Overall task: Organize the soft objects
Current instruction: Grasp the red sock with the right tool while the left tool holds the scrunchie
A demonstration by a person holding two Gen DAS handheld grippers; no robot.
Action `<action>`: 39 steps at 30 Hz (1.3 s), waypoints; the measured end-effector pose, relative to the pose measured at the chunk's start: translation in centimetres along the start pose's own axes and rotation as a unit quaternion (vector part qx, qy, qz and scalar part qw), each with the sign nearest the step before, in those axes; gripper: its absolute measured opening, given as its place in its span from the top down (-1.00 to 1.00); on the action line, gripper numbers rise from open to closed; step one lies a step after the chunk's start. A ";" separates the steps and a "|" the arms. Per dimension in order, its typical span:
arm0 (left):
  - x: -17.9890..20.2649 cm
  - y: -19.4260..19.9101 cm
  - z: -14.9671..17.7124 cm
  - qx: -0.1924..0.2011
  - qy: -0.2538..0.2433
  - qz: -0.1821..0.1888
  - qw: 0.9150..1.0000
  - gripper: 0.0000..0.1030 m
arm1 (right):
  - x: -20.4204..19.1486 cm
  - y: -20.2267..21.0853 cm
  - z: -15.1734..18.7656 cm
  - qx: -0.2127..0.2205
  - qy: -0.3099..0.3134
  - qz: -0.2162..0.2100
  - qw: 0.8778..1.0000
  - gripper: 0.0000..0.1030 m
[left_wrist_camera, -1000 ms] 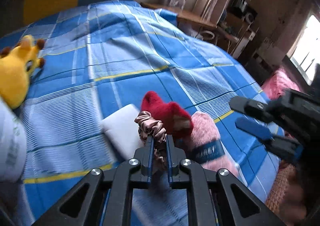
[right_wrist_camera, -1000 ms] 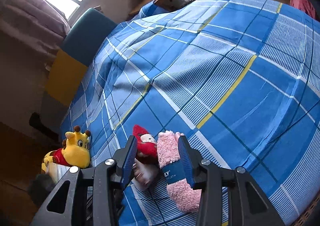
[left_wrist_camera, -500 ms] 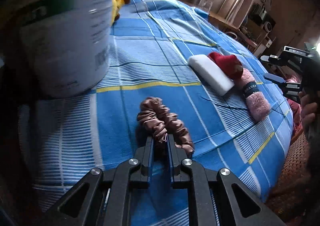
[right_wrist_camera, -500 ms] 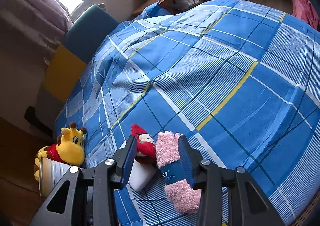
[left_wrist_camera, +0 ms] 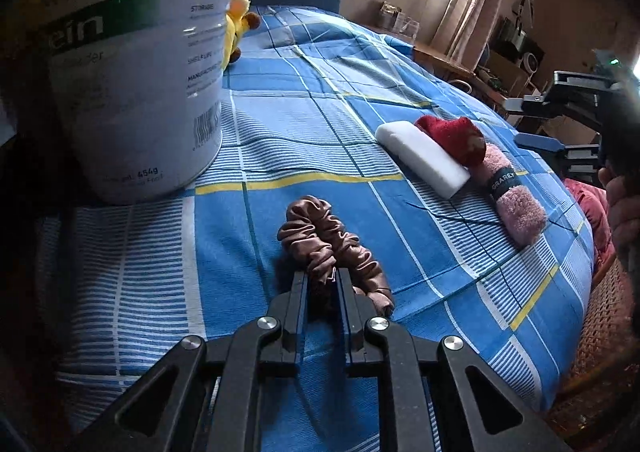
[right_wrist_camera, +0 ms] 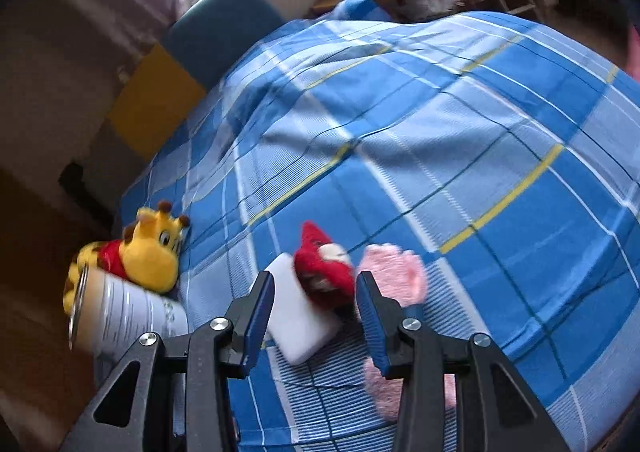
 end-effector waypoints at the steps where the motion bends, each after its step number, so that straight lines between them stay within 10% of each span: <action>1: -0.1 0.1 0.1 0.002 0.002 0.002 1.000 0.71 | -0.4 -0.2 0.1 -0.005 0.006 -0.003 1.000 0.17; 8: -0.1 0.3 0.1 0.011 0.000 0.003 1.000 0.71 | -3.5 -4.2 -0.7 -0.059 0.107 0.044 0.992 0.16; 14: -0.1 0.3 0.1 0.015 0.000 0.004 1.000 0.71 | -3.1 -9.5 0.9 -0.163 0.192 0.134 0.958 0.17; 17: -0.2 0.4 0.2 0.015 0.003 0.006 1.000 0.71 | -2.6 -9.9 1.1 -0.155 0.214 0.159 0.951 0.53; 25: -0.2 0.4 0.2 0.016 0.004 0.008 1.000 0.71 | -7.8 -4.3 1.3 -0.085 0.231 0.032 0.969 0.59; 33: -0.2 0.5 0.2 0.018 0.004 0.007 1.000 0.71 | -9.0 -0.4 1.8 0.008 0.283 0.080 0.956 0.60; 39: -0.2 0.5 0.2 0.018 0.003 0.006 1.000 0.71 | -11.0 2.9 1.7 -0.024 0.212 -0.098 0.972 0.60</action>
Point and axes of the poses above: each gripper's, at about its wrist camera, not at the fingertips, and y roughly against the way its jaws point, x to its right, z to its underside, the point moved 8 cm from there along -y, roughly the way its jaws point, and after that the axes turned 6 degrees about x, right-handed, at the moved point
